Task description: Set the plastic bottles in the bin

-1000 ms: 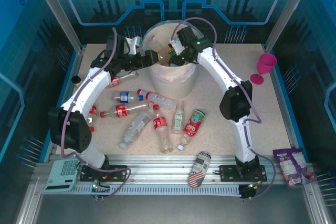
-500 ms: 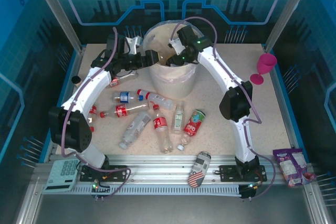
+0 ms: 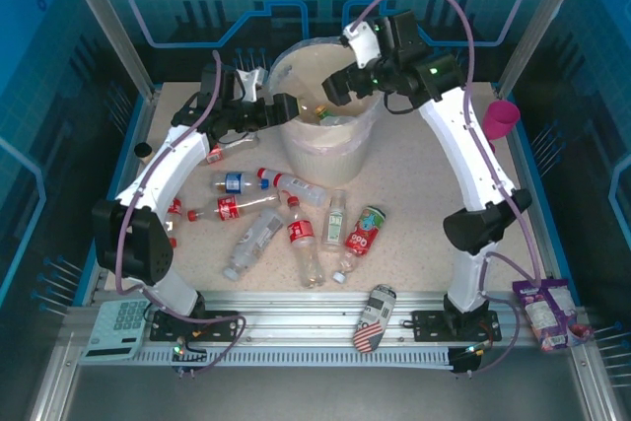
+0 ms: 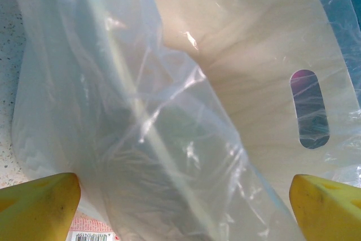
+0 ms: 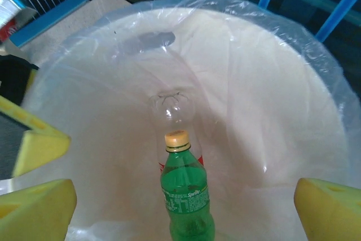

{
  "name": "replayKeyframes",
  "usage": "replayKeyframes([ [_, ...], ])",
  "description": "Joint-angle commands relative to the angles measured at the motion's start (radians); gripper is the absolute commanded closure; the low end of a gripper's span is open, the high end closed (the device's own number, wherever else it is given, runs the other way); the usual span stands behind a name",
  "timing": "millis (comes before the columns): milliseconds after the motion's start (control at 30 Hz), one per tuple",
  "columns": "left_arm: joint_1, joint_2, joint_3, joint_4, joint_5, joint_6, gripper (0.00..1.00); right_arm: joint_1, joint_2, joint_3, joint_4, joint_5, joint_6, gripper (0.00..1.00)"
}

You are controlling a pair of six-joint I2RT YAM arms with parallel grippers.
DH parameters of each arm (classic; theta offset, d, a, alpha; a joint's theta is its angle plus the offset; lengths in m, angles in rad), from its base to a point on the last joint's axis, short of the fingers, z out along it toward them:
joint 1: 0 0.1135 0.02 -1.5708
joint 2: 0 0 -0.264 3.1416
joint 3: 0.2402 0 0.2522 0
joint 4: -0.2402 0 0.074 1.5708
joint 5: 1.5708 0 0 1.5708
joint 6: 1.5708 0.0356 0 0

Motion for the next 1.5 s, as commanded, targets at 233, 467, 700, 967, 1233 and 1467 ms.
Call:
replayKeyframes([
  [233,-0.027,0.062,-0.036,-0.175,-0.054,0.080,0.04,-0.135,-0.346,-0.483,0.144,-0.193,0.182,0.21],
  [467,-0.026,0.068,-0.033,-0.176,-0.050,0.079,0.04,-0.220,-0.461,-0.816,0.364,-0.406,0.302,0.49],
  [700,-0.027,0.069,-0.033,-0.178,-0.051,0.080,0.04,-0.279,-0.472,-0.988,0.596,-0.545,0.407,0.48],
  [967,-0.027,0.070,-0.033,-0.179,-0.053,0.082,0.04,-0.276,-0.458,-1.099,0.758,-0.644,0.500,0.53],
  [1233,-0.027,0.073,-0.031,-0.181,-0.053,0.080,0.04,-0.276,-0.464,-1.143,0.764,-0.633,0.489,0.84],
  [1467,-0.027,0.075,-0.028,-0.187,-0.056,0.081,0.03,-0.282,-0.474,-1.213,0.779,-0.610,0.477,0.91],
])
